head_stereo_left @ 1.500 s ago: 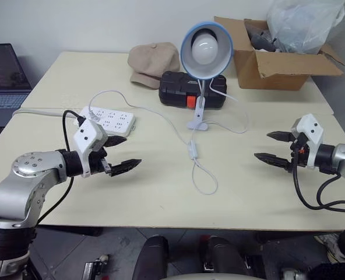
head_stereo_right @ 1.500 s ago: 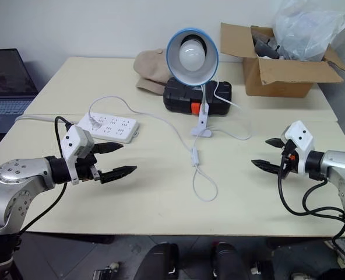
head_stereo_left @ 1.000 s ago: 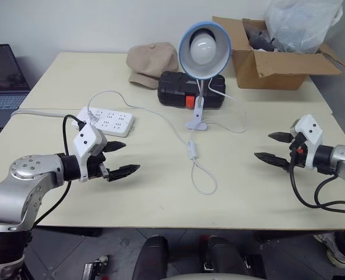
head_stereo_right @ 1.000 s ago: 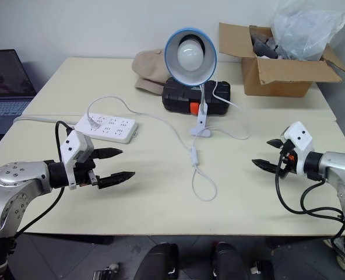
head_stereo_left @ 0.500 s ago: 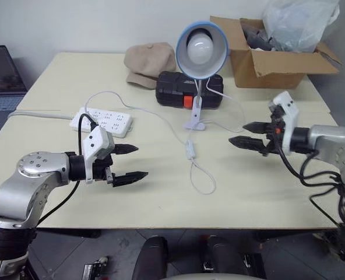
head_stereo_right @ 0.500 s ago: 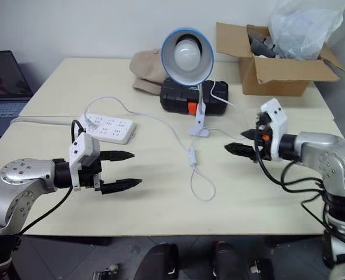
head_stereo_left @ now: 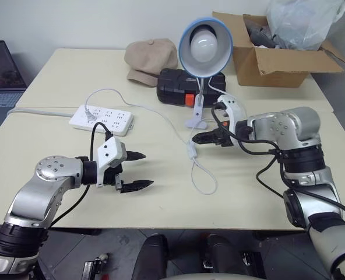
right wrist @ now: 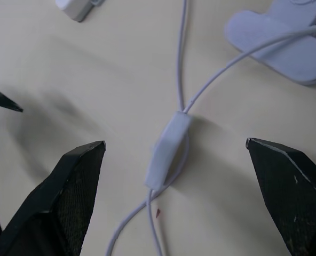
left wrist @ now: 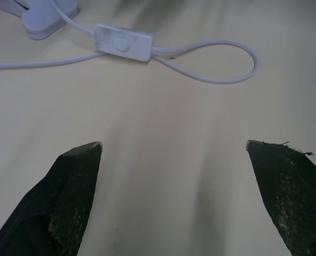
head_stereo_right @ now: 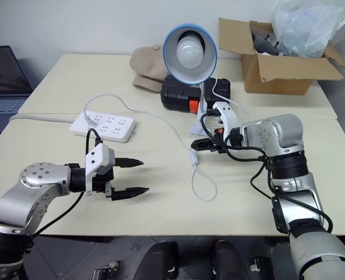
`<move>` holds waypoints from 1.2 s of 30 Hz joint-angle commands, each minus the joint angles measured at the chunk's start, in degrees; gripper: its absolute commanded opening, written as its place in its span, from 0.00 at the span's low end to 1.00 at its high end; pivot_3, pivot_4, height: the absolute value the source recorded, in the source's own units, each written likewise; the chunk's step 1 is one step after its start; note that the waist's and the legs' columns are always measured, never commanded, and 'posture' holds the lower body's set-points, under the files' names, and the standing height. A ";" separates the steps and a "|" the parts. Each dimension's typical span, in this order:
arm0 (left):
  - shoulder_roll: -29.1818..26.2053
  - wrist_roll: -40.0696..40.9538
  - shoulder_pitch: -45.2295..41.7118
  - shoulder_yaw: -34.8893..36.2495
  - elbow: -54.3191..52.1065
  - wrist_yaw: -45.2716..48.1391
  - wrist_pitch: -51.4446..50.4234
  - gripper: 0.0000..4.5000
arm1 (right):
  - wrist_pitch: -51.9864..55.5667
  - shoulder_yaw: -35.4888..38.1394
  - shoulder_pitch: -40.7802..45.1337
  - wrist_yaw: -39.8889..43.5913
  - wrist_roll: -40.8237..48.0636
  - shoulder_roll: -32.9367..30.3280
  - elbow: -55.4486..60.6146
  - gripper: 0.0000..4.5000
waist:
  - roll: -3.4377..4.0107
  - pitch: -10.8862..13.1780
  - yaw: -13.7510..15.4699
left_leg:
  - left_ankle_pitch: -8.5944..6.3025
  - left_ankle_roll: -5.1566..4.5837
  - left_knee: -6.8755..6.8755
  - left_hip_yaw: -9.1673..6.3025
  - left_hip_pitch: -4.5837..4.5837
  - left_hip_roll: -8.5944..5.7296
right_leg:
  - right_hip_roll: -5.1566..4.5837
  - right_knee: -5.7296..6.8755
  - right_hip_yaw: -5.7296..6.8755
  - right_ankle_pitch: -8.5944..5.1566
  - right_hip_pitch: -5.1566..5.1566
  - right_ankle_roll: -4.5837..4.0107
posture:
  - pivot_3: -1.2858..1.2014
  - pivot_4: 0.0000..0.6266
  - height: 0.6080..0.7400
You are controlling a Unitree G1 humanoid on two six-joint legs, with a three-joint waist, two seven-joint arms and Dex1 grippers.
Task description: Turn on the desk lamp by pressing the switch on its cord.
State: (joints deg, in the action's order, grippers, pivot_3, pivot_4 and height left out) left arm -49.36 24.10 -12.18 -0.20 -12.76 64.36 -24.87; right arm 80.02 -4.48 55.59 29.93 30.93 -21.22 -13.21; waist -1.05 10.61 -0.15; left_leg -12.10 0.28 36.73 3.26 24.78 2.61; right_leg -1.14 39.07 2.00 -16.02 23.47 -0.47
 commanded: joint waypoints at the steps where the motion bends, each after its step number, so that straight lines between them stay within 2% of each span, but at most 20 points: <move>1: 0.47 -0.28 -0.15 0.11 -1.27 -0.25 0.94 1.00 | -1.96 -1.38 2.83 2.14 -0.72 1.10 -2.60 0.99 | 0.00 0.00 -0.03 | 0.00 0.00 0.00 -0.01 0.00 0.00 | 0.00 0.00 0.01 0.00 0.00 0.00 | 0.52 0.24 1.00; 12: 1.01 -0.75 1.10 0.22 -1.59 -0.79 1.29 1.00 | -7.63 -3.63 8.16 5.18 -5.00 5.54 -15.45 0.99 | -0.01 -0.01 -0.23 | -0.01 -0.01 0.01 -0.03 -0.01 0.08 | 0.08 0.03 0.03 0.06 0.03 -0.10 | 0.52 0.24 1.00; 23: 0.85 -0.73 1.53 0.28 -2.15 -1.49 0.99 1.00 | -10.85 -4.60 9.82 7.74 -8.25 7.52 -20.74 0.99 | -0.01 -0.01 -0.31 | 0.00 -0.01 0.01 -0.04 -0.01 0.08 | 0.08 0.04 0.03 0.08 0.02 -0.09 | 0.52 0.24 1.00; 26: 0.73 -0.81 1.50 0.26 -2.25 -1.59 0.82 1.00 | -11.59 -4.20 10.16 7.95 -8.88 8.06 -22.19 0.87 | -0.01 -0.01 -0.32 | 0.00 -0.01 0.02 -0.04 -0.01 0.08 | 0.08 0.05 0.03 0.08 0.02 -0.09 | 0.52 0.24 1.00; 36: 0.47 -0.89 1.43 0.44 -2.19 -1.48 0.63 1.00 | -13.16 -3.79 10.51 8.76 -10.60 9.44 -25.14 0.32 | -0.01 -0.01 -0.36 | 0.00 -0.01 0.02 -0.04 -0.01 0.08 | 0.08 0.06 0.04 0.08 0.02 -0.09 | 0.52 0.24 1.00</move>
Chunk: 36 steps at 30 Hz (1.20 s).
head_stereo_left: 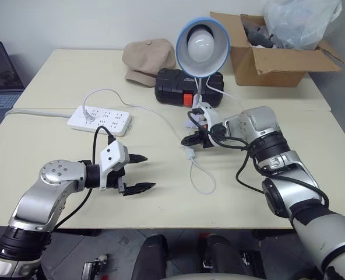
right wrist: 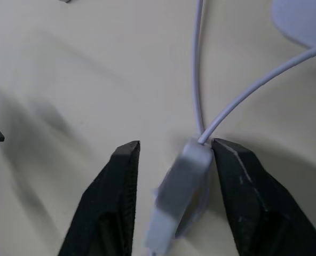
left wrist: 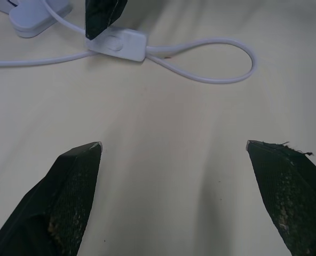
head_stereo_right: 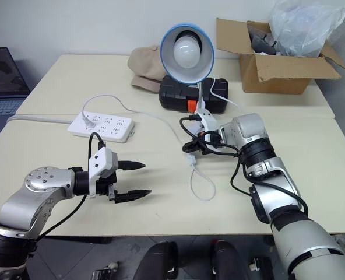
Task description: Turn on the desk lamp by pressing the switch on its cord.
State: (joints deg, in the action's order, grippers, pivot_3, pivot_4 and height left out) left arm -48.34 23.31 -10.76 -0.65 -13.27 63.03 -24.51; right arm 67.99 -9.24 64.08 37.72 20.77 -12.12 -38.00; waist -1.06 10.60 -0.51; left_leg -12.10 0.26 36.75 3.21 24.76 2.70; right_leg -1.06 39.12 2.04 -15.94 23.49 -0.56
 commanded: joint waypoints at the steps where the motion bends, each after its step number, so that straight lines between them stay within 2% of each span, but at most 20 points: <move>1: -0.56 -0.09 0.04 0.91 -1.69 -0.15 0.25 1.00 | -1.18 1.17 2.10 0.95 -0.47 0.38 -0.72 0.27 | 0.00 0.00 0.00 | 0.00 0.00 0.00 0.00 0.00 0.00 | 0.00 0.00 0.00 0.00 0.00 0.00 | 0.52 0.24 1.00; 4: -0.58 -0.04 0.16 1.03 -1.78 -0.14 0.16 1.00 | -1.00 1.98 2.40 0.91 -0.55 0.49 -1.47 0.11 | 0.00 0.00 0.00 | 0.00 0.00 0.00 0.01 0.00 0.00 | 0.00 0.00 -0.01 0.00 0.00 0.00 | 0.52 0.24 1.00; 6: -0.62 -0.02 0.24 1.13 -1.81 -0.13 0.17 1.00 | -0.92 2.27 2.59 1.07 -0.73 0.57 -1.71 0.07 | 0.00 0.00 0.00 | 0.00 0.00 0.00 0.00 0.00 0.00 | 0.00 0.01 0.00 0.00 0.00 0.00 | 0.52 0.24 1.00; 11: -0.90 0.12 0.06 1.56 -1.56 0.00 0.05 1.00 | -0.04 4.01 3.03 0.82 -0.13 0.57 -1.81 0.07 | 0.00 0.00 0.02 | 0.00 0.00 0.00 0.00 0.00 0.00 | 0.00 0.00 0.00 0.00 0.00 0.00 | 0.52 0.24 1.00; 16: -1.87 1.21 -1.26 3.49 -0.40 0.79 -0.27 1.00 | 0.13 10.23 3.28 -1.95 1.47 -0.35 0.40 0.07 | 0.00 0.00 0.03 | 0.00 0.00 0.00 -0.01 0.00 0.00 | 0.00 0.00 0.00 0.00 0.00 0.00 | 0.52 0.24 1.00; 18: -2.16 1.67 -2.02 4.26 -0.04 0.85 -0.53 1.00 | -0.06 12.04 2.65 -2.73 1.91 -0.97 2.48 0.07 | 0.00 0.00 0.05 | 0.00 0.00 0.00 0.00 0.00 0.00 | 0.00 0.00 0.00 0.00 0.00 0.00 | 0.52 0.24 1.00; 22: -2.18 2.79 -8.06 5.91 1.89 -0.01 -1.57 1.00 | -2.58 16.47 -3.85 -3.20 4.37 -2.65 14.67 0.07 | -0.03 -0.01 0.46 | 0.00 0.00 -0.01 -0.03 0.01 -0.01 | 0.00 -0.02 0.03 0.00 -0.01 0.00 | 0.52 0.24 1.00; 25: -0.49 4.24 -13.85 5.70 3.22 -1.50 -4.11 1.00 | -1.59 19.07 -8.85 -2.83 7.41 -3.23 23.16 0.07 | -0.04 -0.02 0.50 | 0.00 0.00 0.04 -0.08 0.03 -0.02 | 0.00 -0.02 0.07 0.02 -0.04 0.04 | 0.52 0.24 1.00; 28: 2.30 9.09 -18.87 5.30 2.33 -2.47 -10.34 1.00 | 2.14 21.80 -12.32 -3.15 11.43 -3.58 30.53 0.07 | -0.05 -0.02 0.39 | 0.00 0.00 0.09 -0.03 0.04 -0.02 | 0.00 -0.01 0.03 0.05 -0.05 0.10 | 0.52 0.24 1.00; 32: 6.72 15.58 -23.27 4.58 2.09 -3.33 -18.60 1.00 | 8.81 28.26 -12.74 -5.50 18.14 -1.56 35.83 0.07 | -0.04 -0.02 0.08 | 0.01 0.01 0.11 -0.02 0.04 -0.01 | 0.00 0.02 0.01 0.06 -0.05 0.10 | 0.52 0.24 1.00; 36: 9.70 18.27 -26.00 3.14 3.97 -2.79 -22.58 1.00 | 12.84 33.52 -11.72 -8.24 22.80 0.61 36.91 0.07 | -0.04 -0.03 -0.16 | 0.01 0.02 0.10 -0.04 -0.01 0.00 | 0.04 0.09 -0.01 0.06 -0.05 0.09 | 0.52 0.24 1.00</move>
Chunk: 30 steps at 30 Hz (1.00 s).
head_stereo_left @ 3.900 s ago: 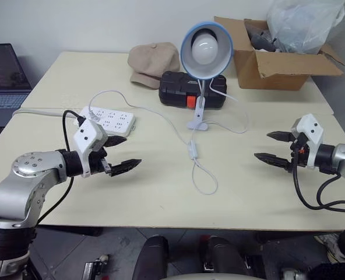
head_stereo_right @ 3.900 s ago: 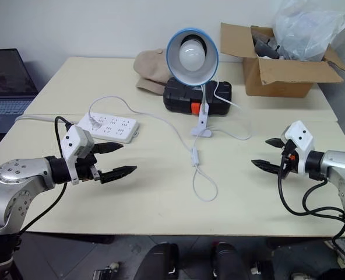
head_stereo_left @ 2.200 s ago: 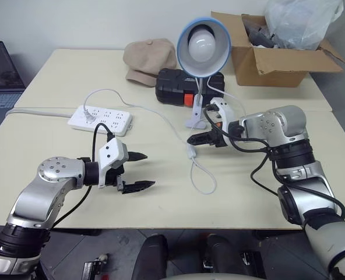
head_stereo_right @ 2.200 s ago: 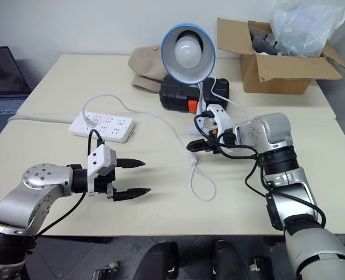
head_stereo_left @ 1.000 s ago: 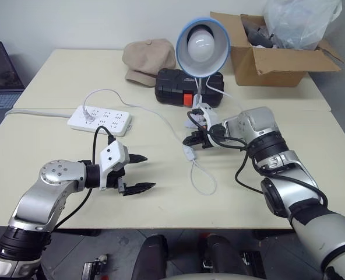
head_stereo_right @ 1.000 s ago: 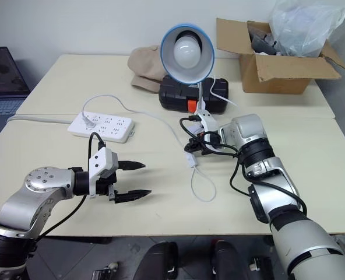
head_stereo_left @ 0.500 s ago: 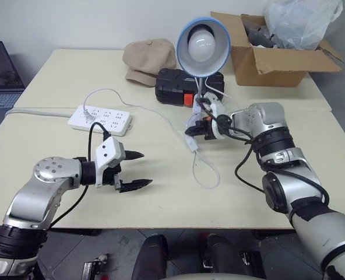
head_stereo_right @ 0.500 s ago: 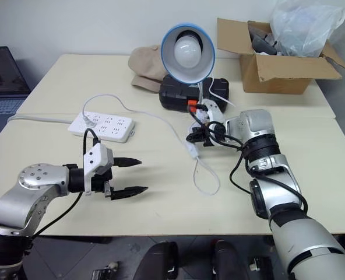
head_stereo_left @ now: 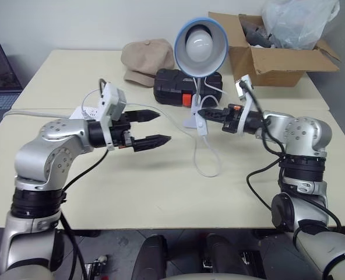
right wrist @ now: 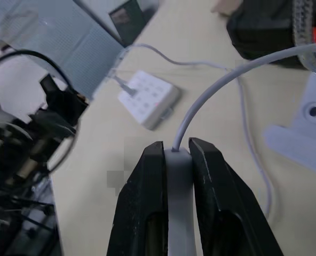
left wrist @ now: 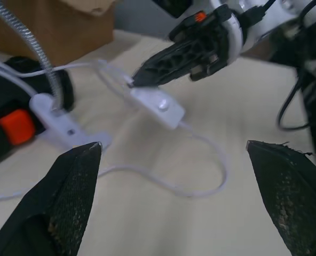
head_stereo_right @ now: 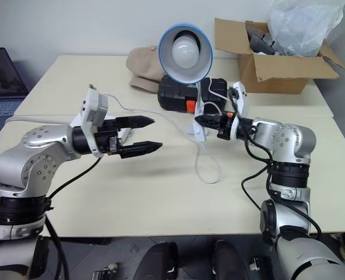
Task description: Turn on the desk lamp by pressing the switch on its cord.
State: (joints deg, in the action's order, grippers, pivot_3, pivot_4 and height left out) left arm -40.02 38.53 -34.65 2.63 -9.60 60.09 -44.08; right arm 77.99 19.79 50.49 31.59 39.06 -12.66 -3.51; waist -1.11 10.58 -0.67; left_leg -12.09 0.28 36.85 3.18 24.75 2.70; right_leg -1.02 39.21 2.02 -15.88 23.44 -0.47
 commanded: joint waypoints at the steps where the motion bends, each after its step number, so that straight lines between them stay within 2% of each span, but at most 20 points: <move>1: 2.01 4.16 -2.48 -0.29 0.62 0.49 -4.30 1.00 | 3.68 5.47 2.11 -2.80 5.35 1.42 2.40 0.07 | 0.00 0.00 -0.01 | 0.00 0.00 0.00 -0.01 0.00 -0.01 | 0.00 0.03 0.01 0.00 0.00 0.00 | 0.52 0.24 1.00; 7: 6.24 8.52 -3.44 0.82 4.03 -1.27 -10.06 1.00 | 7.45 7.90 2.54 -4.27 10.27 1.98 4.15 0.07 | 0.00 0.00 -0.01 | 0.00 0.00 0.01 0.00 0.01 -0.04 | -0.01 0.01 -0.01 0.00 0.00 0.00 | 0.52 0.24 1.00; 17: 14.01 15.35 -4.77 4.92 7.80 -7.53 -15.63 1.00 | 9.94 4.27 0.59 -1.23 18.28 -0.43 9.97 0.07 | 0.00 0.00 -0.03 | 0.00 0.00 0.03 -0.01 0.01 -0.04 | -0.01 0.02 -0.03 0.00 -0.01 0.00 | 0.52 0.24 1.00; 27: 14.83 19.24 -3.95 5.17 5.92 -7.09 -17.71 1.00 | 8.77 2.12 0.12 -1.57 20.61 -2.48 10.17 0.07 | 0.00 0.00 -0.12 | 0.00 0.00 0.03 -0.01 0.01 -0.04 | -0.01 0.02 -0.02 0.00 -0.01 0.00 | 0.52 0.24 1.00; 30: 15.35 19.56 -3.43 4.62 5.79 -6.97 -17.65 0.91 | 8.57 1.96 0.41 -1.74 21.08 -2.56 9.89 0.07 | 0.00 0.00 -0.11 | 0.00 0.00 0.03 -0.01 0.01 -0.04 | -0.01 0.01 -0.02 0.00 -0.01 0.00 | 0.52 0.24 1.00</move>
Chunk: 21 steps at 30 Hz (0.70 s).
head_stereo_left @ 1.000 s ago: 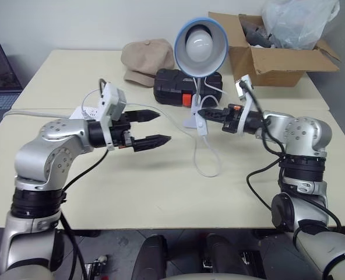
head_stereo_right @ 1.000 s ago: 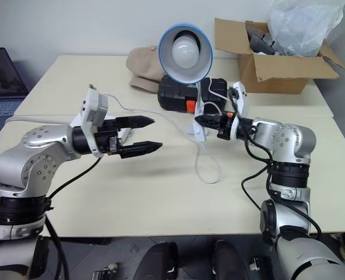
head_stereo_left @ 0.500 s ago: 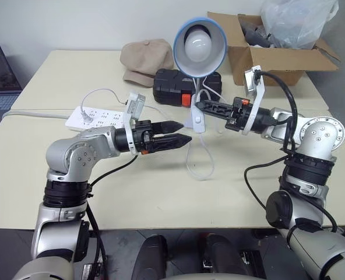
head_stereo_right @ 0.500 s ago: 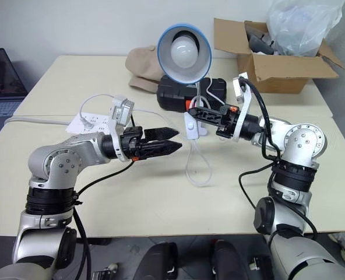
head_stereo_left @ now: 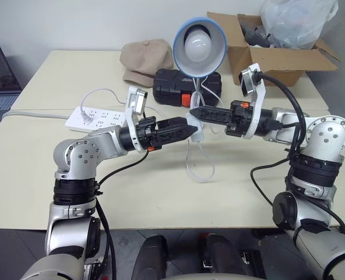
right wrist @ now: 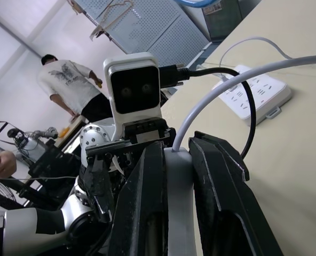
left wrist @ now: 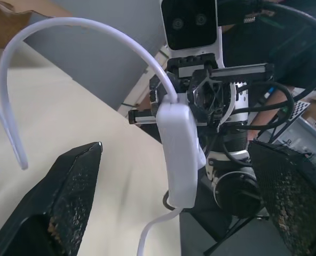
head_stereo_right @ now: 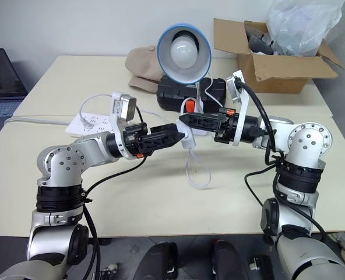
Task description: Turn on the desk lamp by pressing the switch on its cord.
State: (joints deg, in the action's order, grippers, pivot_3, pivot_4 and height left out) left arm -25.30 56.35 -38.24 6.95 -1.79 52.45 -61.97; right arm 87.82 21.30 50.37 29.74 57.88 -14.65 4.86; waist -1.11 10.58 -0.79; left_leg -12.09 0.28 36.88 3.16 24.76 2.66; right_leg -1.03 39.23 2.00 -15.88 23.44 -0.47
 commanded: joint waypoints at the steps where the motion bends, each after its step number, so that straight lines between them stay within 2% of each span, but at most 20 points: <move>1: 0.80 2.06 0.28 0.30 -1.97 0.97 0.15 0.85 | -1.25 0.43 0.57 0.02 2.44 -0.60 1.49 0.07 | 0.00 0.00 0.00 | 0.00 0.00 0.00 0.00 0.00 0.00 | 0.00 0.00 0.00 0.00 0.00 0.00 | 0.52 0.24 1.00; 8: 1.29 1.11 1.01 -0.94 -1.69 2.40 1.55 0.54 | -1.14 0.20 0.84 -0.95 4.13 -0.83 1.67 0.07 | 0.00 0.00 0.00 | 0.00 0.00 0.00 0.00 0.00 0.00 | 0.00 0.00 0.00 0.00 0.00 0.00 | 0.52 0.24 1.00; 18: 2.05 0.09 1.08 -2.10 0.17 3.98 3.56 0.14 | -0.86 -0.11 1.09 -2.42 6.54 -1.33 1.72 0.07 | 0.00 0.00 0.07 | 0.00 0.00 0.00 0.00 0.00 0.00 | 0.00 -0.02 0.00 0.00 0.00 0.00 | 0.52 0.24 1.00; 21: 2.17 -0.16 0.87 -1.76 1.26 4.28 3.99 0.10 | -0.99 -0.27 1.07 -2.72 7.02 -1.49 1.70 0.07 | 0.00 0.00 0.07 | 0.00 0.00 0.00 0.00 0.00 0.00 | 0.00 -0.02 0.00 0.00 0.00 0.00 | 0.52 0.24 1.00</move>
State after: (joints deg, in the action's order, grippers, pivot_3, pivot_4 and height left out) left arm -23.22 56.36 -36.74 4.33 -1.11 56.79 -59.37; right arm 87.39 21.08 50.39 27.05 62.80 -15.50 4.86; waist -1.11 10.58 -0.72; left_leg -12.09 0.28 36.88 3.16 24.76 2.66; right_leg -1.03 39.20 2.01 -15.88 23.43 -0.47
